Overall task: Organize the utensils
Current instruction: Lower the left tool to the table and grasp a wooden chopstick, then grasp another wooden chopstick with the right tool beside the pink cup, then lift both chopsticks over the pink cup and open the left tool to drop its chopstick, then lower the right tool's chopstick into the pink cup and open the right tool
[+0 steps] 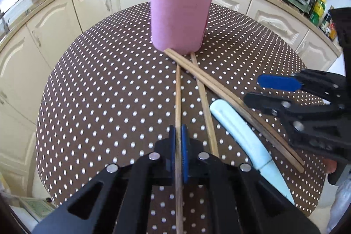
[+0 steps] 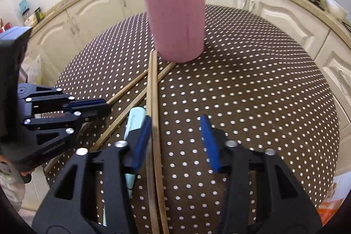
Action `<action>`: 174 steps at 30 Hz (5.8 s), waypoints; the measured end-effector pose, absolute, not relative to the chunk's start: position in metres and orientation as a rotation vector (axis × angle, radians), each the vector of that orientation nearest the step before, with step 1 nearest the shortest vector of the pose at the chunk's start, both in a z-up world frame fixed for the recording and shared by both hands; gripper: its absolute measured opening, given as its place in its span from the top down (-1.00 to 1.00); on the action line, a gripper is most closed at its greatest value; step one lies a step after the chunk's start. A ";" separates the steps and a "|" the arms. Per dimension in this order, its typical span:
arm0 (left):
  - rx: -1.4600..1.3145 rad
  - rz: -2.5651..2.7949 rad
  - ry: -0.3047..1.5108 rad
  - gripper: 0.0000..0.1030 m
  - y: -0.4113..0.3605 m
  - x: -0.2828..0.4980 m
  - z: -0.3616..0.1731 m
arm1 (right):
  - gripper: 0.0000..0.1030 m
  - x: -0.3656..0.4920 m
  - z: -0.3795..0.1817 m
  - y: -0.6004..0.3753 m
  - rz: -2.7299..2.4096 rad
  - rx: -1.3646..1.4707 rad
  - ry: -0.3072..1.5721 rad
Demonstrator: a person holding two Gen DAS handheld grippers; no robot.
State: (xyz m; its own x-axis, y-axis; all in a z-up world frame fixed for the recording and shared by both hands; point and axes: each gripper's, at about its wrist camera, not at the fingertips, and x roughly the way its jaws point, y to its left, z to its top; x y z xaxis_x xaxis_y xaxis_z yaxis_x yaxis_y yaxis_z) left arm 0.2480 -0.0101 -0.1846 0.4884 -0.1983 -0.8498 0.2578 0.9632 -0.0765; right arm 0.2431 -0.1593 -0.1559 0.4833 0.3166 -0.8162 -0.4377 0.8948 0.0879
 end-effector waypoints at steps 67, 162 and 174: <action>-0.184 -0.253 0.286 0.90 0.020 0.250 -0.040 | 0.89 0.249 -0.008 -0.210 0.489 0.136 0.357; -0.111 -0.124 0.498 -0.13 0.024 0.277 -0.024 | 0.76 0.303 -0.016 -0.129 0.397 0.003 0.424; -0.119 -0.147 0.484 -0.16 0.023 0.253 -0.016 | -0.15 0.264 0.029 -0.150 0.384 0.022 0.278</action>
State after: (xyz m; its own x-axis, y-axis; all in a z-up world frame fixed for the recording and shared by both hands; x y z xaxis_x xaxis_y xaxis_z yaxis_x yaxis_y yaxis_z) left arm 0.2533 0.0225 -0.0160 0.8750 -0.1690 -0.4536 0.1129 0.9825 -0.1482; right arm 0.2636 -0.1503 0.0293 0.8899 0.3724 -0.2635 -0.3665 0.9275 0.0733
